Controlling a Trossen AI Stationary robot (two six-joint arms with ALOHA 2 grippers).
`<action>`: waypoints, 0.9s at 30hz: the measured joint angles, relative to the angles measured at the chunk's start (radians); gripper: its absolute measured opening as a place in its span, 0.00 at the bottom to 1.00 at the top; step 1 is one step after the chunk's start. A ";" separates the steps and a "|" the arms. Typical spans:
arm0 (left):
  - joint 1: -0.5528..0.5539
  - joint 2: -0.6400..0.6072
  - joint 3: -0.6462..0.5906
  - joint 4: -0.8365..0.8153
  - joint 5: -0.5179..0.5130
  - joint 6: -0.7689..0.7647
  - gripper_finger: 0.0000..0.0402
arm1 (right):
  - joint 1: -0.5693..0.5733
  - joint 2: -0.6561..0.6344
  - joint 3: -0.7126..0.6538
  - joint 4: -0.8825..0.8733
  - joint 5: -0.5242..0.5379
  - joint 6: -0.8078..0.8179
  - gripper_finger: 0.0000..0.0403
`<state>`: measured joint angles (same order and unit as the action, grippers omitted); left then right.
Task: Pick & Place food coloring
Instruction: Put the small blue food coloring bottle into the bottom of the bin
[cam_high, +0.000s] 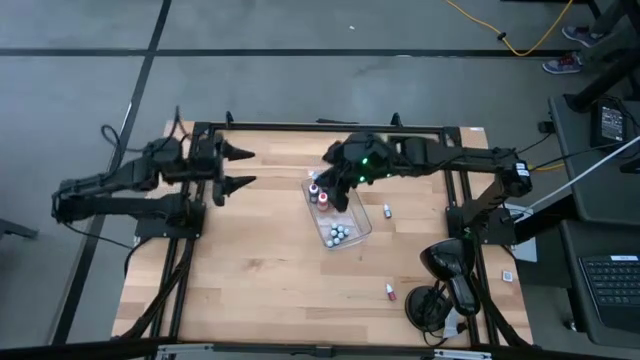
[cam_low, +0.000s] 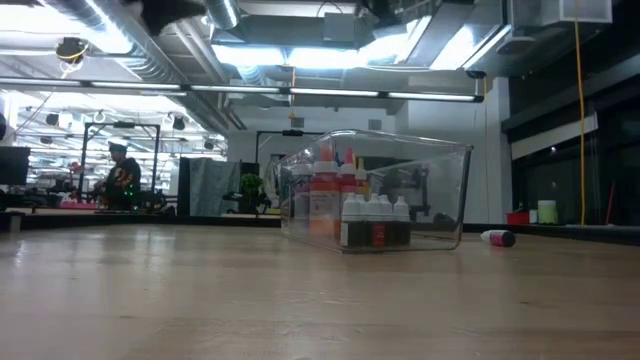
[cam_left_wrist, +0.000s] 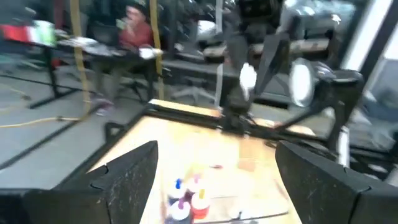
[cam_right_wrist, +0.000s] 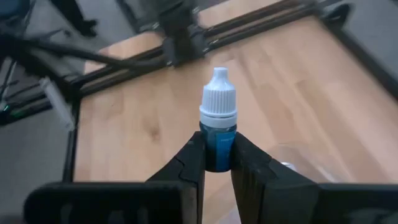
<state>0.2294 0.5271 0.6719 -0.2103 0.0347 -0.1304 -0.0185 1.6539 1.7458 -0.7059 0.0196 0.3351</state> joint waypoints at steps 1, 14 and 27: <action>-0.004 0.053 0.052 -0.013 0.022 0.007 0.80 | 0.009 0.011 0.000 0.003 -0.008 -0.002 0.14; -0.181 0.517 0.436 -0.207 0.052 0.066 0.80 | 0.056 0.082 0.000 0.057 -0.048 -0.078 0.14; -0.257 0.675 0.488 -0.137 -0.036 0.051 0.71 | 0.059 0.081 0.000 0.075 -0.075 -0.105 0.14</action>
<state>-0.0273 1.2024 1.1599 -0.3478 -0.0014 -0.0796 0.0402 1.7348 1.7454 -0.6312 -0.0551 0.2306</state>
